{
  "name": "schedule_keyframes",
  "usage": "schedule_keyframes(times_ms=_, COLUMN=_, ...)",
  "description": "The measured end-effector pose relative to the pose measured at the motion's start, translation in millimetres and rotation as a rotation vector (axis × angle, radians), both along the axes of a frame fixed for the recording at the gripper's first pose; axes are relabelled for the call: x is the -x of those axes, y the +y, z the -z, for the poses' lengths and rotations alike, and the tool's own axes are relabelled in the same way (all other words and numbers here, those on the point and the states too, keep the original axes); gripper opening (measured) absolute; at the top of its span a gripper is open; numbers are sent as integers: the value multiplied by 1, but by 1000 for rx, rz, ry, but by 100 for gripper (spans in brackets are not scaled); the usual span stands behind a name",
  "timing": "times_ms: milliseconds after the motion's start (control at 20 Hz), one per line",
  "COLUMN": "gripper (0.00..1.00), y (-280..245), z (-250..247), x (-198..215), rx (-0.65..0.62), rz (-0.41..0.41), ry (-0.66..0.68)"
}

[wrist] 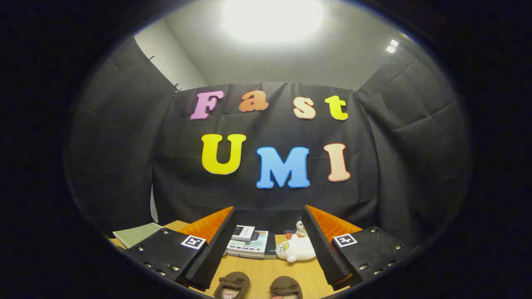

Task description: Open the storage box then place both shoes into the box .Put the left shoe in first, then the right shoe, with the right side of both shoes facing outward in a uniform manner.

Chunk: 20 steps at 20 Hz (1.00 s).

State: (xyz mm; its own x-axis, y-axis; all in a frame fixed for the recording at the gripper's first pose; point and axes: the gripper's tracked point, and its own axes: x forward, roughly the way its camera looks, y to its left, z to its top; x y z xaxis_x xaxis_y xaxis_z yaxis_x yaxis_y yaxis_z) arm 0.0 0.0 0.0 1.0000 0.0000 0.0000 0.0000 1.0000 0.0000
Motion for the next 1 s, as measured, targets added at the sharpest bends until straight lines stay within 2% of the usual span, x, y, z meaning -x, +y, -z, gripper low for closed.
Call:
schedule_keyframes(times_ms=800, gripper=96, y=6, z=7, x=-4, rx=-24, rz=-33, ry=17)
schedule_keyframes(times_ms=1000, gripper=96, y=17, z=14, x=-3, rx=-71, rz=-53, ry=41)
